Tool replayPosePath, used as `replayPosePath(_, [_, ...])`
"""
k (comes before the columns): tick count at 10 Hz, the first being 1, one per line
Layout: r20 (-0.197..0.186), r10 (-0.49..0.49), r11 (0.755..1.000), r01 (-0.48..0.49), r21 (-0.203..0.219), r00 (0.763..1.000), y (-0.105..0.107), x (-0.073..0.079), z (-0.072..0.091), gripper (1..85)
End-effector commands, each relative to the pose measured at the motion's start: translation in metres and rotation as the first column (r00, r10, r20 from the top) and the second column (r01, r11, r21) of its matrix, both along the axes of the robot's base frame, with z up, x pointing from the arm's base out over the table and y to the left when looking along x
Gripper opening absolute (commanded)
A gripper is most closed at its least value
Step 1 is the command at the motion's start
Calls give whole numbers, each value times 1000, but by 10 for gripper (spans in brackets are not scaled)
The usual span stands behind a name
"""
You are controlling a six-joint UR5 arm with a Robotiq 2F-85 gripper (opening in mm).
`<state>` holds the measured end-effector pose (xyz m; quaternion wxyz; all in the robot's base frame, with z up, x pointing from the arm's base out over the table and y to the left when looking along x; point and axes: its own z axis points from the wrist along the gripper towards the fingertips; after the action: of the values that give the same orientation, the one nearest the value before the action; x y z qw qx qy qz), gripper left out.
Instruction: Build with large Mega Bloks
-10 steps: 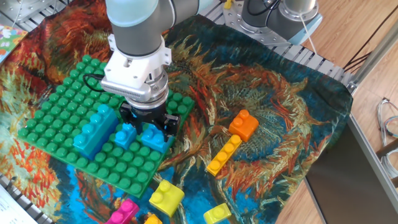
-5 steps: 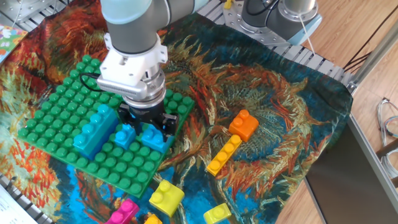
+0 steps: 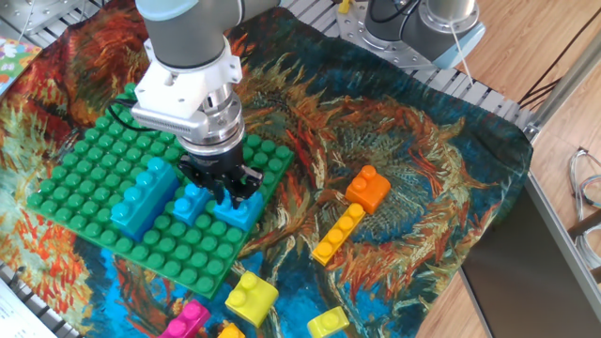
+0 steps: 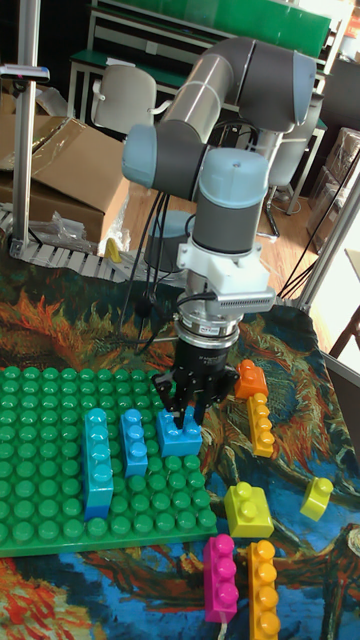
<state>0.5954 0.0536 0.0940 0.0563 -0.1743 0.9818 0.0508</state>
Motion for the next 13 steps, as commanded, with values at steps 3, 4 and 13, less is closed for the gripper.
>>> replayPosePath(3, [2, -40, 999, 40, 33, 999, 5, -2, -6, 13])
replayPosePath(4, [2, -40, 999, 40, 31, 999, 4, -2, -8, 13])
replayPosePath(13, [6, -28, 999, 28, 17, 1000, -2, -1, -16, 13])
